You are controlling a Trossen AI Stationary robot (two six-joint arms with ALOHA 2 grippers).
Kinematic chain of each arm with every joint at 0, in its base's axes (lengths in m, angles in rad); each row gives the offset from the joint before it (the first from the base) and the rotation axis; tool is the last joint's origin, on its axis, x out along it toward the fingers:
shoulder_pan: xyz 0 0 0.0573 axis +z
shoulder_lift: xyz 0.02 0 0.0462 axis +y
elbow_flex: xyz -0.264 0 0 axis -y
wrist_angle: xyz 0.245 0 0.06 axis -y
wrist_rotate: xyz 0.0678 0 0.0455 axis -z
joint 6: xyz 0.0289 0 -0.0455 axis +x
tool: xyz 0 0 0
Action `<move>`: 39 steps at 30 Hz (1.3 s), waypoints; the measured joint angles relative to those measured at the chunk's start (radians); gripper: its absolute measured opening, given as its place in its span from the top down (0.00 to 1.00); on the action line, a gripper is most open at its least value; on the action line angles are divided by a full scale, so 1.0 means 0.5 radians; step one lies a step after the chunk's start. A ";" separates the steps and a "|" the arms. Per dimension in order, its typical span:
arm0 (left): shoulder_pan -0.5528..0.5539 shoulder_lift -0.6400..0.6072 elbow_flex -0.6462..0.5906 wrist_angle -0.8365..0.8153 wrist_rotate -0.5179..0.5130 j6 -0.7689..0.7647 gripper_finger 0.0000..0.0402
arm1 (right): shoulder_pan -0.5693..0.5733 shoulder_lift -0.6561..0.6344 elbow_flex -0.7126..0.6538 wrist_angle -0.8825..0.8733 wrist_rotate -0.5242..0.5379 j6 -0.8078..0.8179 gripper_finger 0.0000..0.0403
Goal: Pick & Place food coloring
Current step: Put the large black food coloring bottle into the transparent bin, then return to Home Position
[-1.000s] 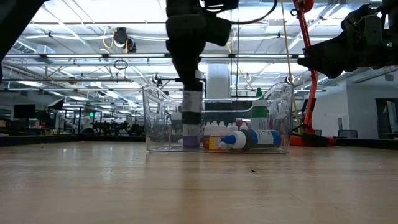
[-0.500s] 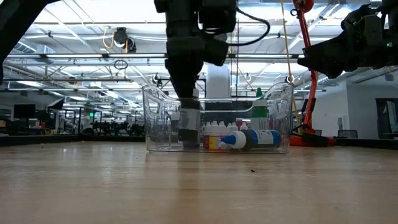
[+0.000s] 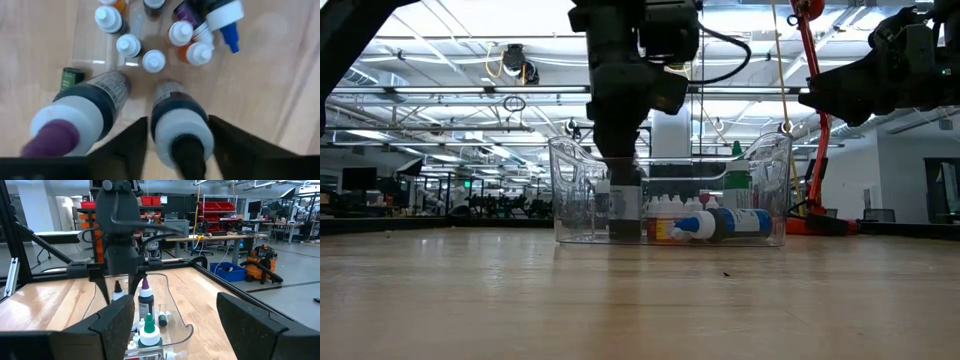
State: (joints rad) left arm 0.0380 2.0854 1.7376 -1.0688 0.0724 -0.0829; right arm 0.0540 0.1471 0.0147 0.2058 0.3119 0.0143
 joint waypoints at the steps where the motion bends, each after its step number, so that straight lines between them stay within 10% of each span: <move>1: 0.000 -0.003 0.010 -0.009 0.007 -0.012 0.46 | 0.000 0.000 0.001 -0.001 0.001 0.000 0.33; 9: 0.000 -0.152 0.221 -0.221 0.030 -0.035 0.06 | 0.001 0.000 0.001 0.002 0.001 0.001 0.33; 16: -0.028 -0.860 0.147 -0.050 -0.178 0.100 0.07 | 0.001 0.013 0.001 0.010 0.001 0.000 0.33; 21: -0.112 -1.709 -0.620 0.771 -0.584 0.109 0.12 | 0.000 0.021 0.000 0.002 0.001 0.001 0.34; 27: -0.012 -2.594 -2.090 2.225 -0.747 -0.084 0.14 | 0.001 0.021 0.001 0.000 0.000 0.000 0.33; 32: 0.097 -2.708 -2.847 2.982 -0.496 -0.308 0.13 | 0.000 0.021 0.001 0.000 0.000 0.000 0.33; 39: 0.099 -2.769 -3.140 3.373 -0.253 -0.130 0.13 | 0.001 0.022 0.000 0.007 0.001 0.000 0.33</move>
State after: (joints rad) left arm 0.0875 0.7007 0.1678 0.6175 -0.0542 -0.1477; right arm 0.0544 0.1581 0.0147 0.2091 0.3122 0.0143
